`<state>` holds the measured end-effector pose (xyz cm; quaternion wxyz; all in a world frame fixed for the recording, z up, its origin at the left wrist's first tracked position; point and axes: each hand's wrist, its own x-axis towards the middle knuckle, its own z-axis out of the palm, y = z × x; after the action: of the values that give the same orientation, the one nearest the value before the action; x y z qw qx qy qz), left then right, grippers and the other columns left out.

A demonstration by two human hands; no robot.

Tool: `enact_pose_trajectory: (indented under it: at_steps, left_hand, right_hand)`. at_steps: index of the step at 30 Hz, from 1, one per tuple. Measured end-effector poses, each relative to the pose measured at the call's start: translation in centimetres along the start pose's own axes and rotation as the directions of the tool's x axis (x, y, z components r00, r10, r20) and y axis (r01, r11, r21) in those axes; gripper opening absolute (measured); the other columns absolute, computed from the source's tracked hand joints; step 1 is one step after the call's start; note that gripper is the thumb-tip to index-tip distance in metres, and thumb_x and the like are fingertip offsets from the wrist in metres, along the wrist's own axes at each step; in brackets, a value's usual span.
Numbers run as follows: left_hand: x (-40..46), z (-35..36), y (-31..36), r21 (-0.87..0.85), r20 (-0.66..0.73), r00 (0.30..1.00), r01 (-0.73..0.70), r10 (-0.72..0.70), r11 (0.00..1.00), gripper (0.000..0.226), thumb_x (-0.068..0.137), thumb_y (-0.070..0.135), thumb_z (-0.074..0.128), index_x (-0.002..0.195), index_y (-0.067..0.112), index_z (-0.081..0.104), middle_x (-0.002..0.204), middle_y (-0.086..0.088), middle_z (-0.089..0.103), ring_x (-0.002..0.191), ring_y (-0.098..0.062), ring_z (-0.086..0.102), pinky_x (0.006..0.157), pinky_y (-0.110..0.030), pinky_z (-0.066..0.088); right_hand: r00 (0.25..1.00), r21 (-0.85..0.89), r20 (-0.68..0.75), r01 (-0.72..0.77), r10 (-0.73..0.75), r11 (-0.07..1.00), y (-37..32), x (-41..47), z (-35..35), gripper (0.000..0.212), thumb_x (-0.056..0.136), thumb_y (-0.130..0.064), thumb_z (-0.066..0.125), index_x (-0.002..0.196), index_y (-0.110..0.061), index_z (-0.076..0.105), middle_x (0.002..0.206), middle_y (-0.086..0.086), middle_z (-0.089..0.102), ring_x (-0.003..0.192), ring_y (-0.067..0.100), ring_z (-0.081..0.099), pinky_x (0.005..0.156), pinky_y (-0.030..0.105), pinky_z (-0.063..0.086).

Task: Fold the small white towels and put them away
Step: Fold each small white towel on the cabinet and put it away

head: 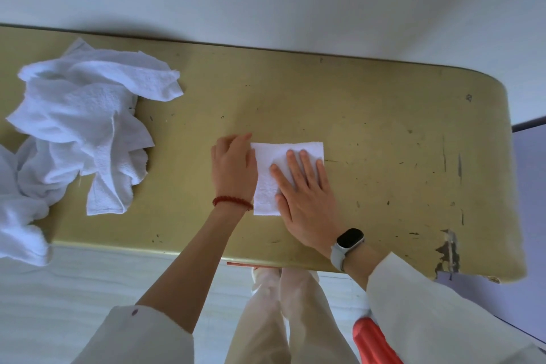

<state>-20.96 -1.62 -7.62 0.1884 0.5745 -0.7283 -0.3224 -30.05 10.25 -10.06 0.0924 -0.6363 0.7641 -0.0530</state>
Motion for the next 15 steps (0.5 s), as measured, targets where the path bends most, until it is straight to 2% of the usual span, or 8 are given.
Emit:
enact_pose_trajectory:
  at_steps: [1,3,6,7,9,11,15]
  left_hand:
    - [-0.6,0.0,-0.6,0.092,-0.027,0.988,-0.151,0.154,0.984,0.033,0.084,0.005,0.047,0.112,0.008,0.063,0.114,-0.012,0.059,0.102,-0.031,0.054,0.085,-0.034,0.043]
    - [-1.8,-0.2,-1.8,0.263,0.013,0.925,-0.37,0.38,0.891,0.038,0.081,0.007,0.042,0.113,0.008,0.063,0.119,-0.011,0.061,0.106,-0.029,0.056,0.082,-0.035,0.043]
    - [-2.8,0.1,-3.0,0.394,0.214,0.822,-0.567,0.527,0.724,0.041,0.086,0.01,0.037,0.121,0.005,0.057,0.132,-0.009,0.053,0.124,-0.023,0.046,0.089,-0.037,0.034]
    - [-2.9,0.3,-3.3,0.42,0.27,0.805,-0.592,0.528,0.688,0.043,0.089,0.015,0.034,0.126,0.003,0.053,0.136,-0.01,0.049,0.128,-0.022,0.041,0.093,-0.04,0.032]
    - [-2.9,0.5,-3.6,0.472,0.357,0.815,-0.578,0.455,0.665,0.05,0.094,0.028,0.026,0.134,0.003,0.041,0.141,-0.012,0.042,0.132,-0.022,0.034,0.099,-0.047,0.029]
    - [-2.7,0.5,-3.7,0.521,0.412,0.83,-0.554,0.376,0.65,0.056,0.097,0.037,0.013,0.136,0.004,0.033,0.143,-0.012,0.041,0.132,-0.025,0.037,0.101,-0.052,0.033]
    - [-2.2,0.4,-4.1,0.566,0.456,0.82,-0.567,0.345,0.599,0.066,0.096,0.044,0.004,0.138,0.003,0.034,0.143,-0.011,0.04,0.13,-0.035,0.038,0.098,-0.061,0.028]
  right_hand:
    - [0.999,0.037,-0.038,-0.005,0.006,0.999,-0.1,0.0,-0.3,0.048,0.094,-0.028,0.029,0.138,-0.012,0.036,0.148,0.018,0.03,0.139,0.035,0.023,0.111,0.05,0.017]
    - [0.991,0.098,-0.136,0.006,0.008,0.995,0.0,0.2,-1.0,0.045,0.092,-0.019,0.031,0.133,-0.005,0.041,0.144,0.018,0.038,0.136,0.033,0.03,0.111,0.048,0.02]
    - [0.983,0.054,-0.18,-0.021,0.03,0.998,0.4,1.0,-1.7,0.046,0.088,-0.012,0.031,0.132,-0.002,0.038,0.14,0.018,0.042,0.133,0.032,0.036,0.113,0.047,0.022]
    - [0.987,0.014,-0.156,-0.044,0.046,0.999,0.6,1.3,-1.6,0.047,0.088,-0.014,0.031,0.133,-0.002,0.037,0.14,0.018,0.043,0.133,0.031,0.037,0.112,0.047,0.024]
    - [0.994,-0.05,-0.081,-0.076,0.072,0.996,1.0,1.7,-1.1,0.048,0.09,-0.022,0.03,0.134,-0.005,0.038,0.142,0.016,0.041,0.132,0.031,0.038,0.109,0.049,0.028]
    - [0.997,-0.086,-0.009,-0.083,0.082,0.993,1.7,1.8,-0.6,0.05,0.092,-0.031,0.029,0.137,-0.011,0.039,0.144,0.014,0.039,0.133,0.031,0.037,0.106,0.054,0.029]
    - [0.996,-0.123,0.043,-0.067,0.073,0.99,2.3,1.9,-0.3,0.053,0.093,-0.038,0.026,0.139,-0.016,0.037,0.146,0.011,0.036,0.134,0.032,0.035,0.103,0.061,0.025]
